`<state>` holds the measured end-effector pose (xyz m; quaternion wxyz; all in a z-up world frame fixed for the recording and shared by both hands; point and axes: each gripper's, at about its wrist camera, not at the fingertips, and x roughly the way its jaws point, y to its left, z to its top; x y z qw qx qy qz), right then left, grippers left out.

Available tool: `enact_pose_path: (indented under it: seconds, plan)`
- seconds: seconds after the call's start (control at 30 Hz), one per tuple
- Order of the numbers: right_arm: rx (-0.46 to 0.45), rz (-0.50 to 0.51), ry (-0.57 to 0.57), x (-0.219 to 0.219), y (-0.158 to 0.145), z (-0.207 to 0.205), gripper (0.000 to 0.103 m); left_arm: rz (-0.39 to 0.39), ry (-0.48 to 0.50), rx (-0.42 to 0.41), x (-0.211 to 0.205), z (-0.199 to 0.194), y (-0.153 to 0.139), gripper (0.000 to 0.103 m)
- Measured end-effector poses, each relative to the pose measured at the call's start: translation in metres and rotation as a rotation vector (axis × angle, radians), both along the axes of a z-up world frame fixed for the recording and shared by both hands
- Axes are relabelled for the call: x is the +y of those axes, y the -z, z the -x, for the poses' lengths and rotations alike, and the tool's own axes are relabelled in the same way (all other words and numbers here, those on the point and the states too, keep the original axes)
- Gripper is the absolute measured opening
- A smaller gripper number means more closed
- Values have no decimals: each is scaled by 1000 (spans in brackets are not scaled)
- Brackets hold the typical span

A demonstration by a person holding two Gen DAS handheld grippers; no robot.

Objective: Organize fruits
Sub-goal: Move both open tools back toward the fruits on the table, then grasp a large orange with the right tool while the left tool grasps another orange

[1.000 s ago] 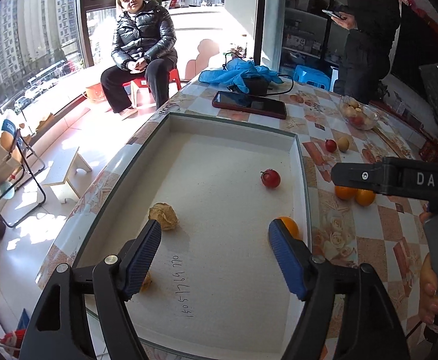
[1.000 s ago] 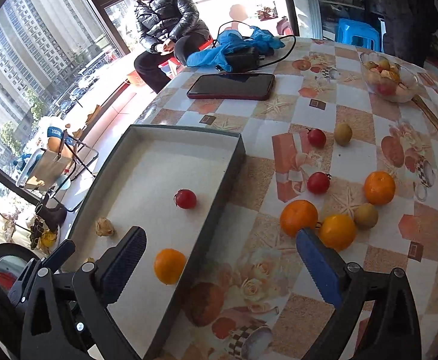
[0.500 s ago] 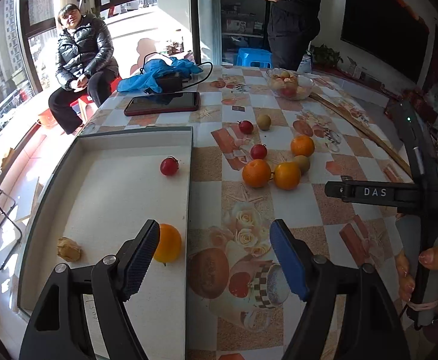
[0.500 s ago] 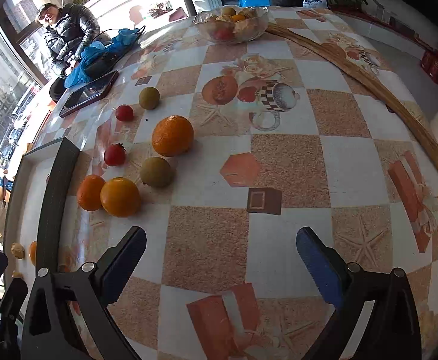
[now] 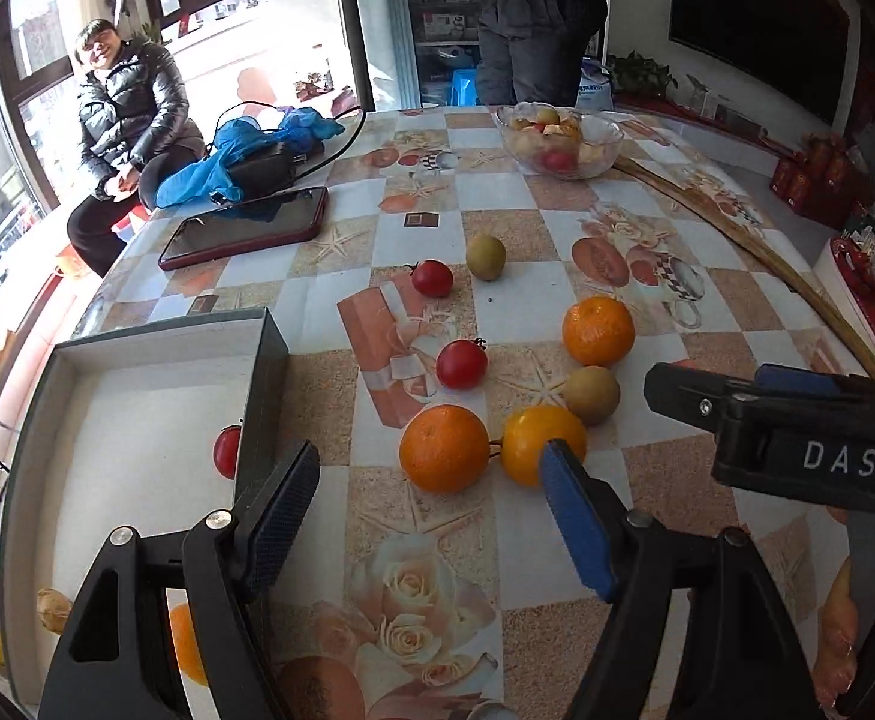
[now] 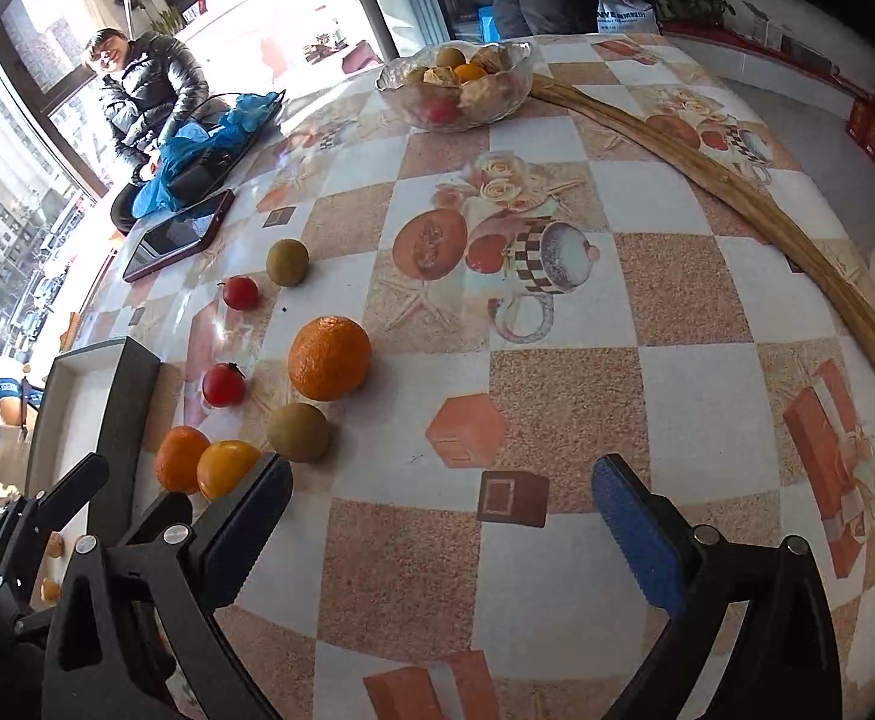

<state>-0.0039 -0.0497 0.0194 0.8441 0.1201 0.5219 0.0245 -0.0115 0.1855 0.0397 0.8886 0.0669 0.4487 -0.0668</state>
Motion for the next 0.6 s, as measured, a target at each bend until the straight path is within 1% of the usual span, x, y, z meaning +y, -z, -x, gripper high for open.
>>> enact_pose_path:
  seconds: [0.03, 0.23, 0.27, 0.3, 0.33, 0.37, 0.4, 0.43, 0.47, 0.53, 0.6]
  plan:
    - [-6, -3, -15, 4, -1, -6, 101, -5, 5, 0, -1, -3, 2, 79]
    - [-3, 22, -46, 23, 8, -39, 100, 36, 32, -19, 2, -13, 1, 79]
    - [6, 28, -52, 26, 11, -43, 94, 48, 38, -20, 2, -15, 2, 79]
    - [16, 36, -57, 29, 15, -46, 85, 58, 40, -20, 2, -17, 2, 79]
    - [5, 73, -57, 32, 15, -47, 78, 77, 39, -15, 2, -19, 3, 79]
    - [0, 101, -68, 36, 15, -48, 68, 103, 37, -1, 3, -22, 4, 79]
    - [-11, 105, -76, 37, 15, -48, 62, 137, 35, 12, 5, -24, 5, 79]
    - [-9, 88, -84, 36, 14, -48, 43, 163, 28, 20, 7, -25, 6, 78]
    - [2, 85, -89, 36, 14, -48, 38, 182, 21, 26, 8, -25, 7, 78]
    - [-1, 78, -89, 31, 13, -43, 38, 205, 10, 36, 12, -22, 7, 76]
    - [-4, 44, -84, 20, 11, -33, 39, 192, 8, 24, 15, -15, 5, 76]
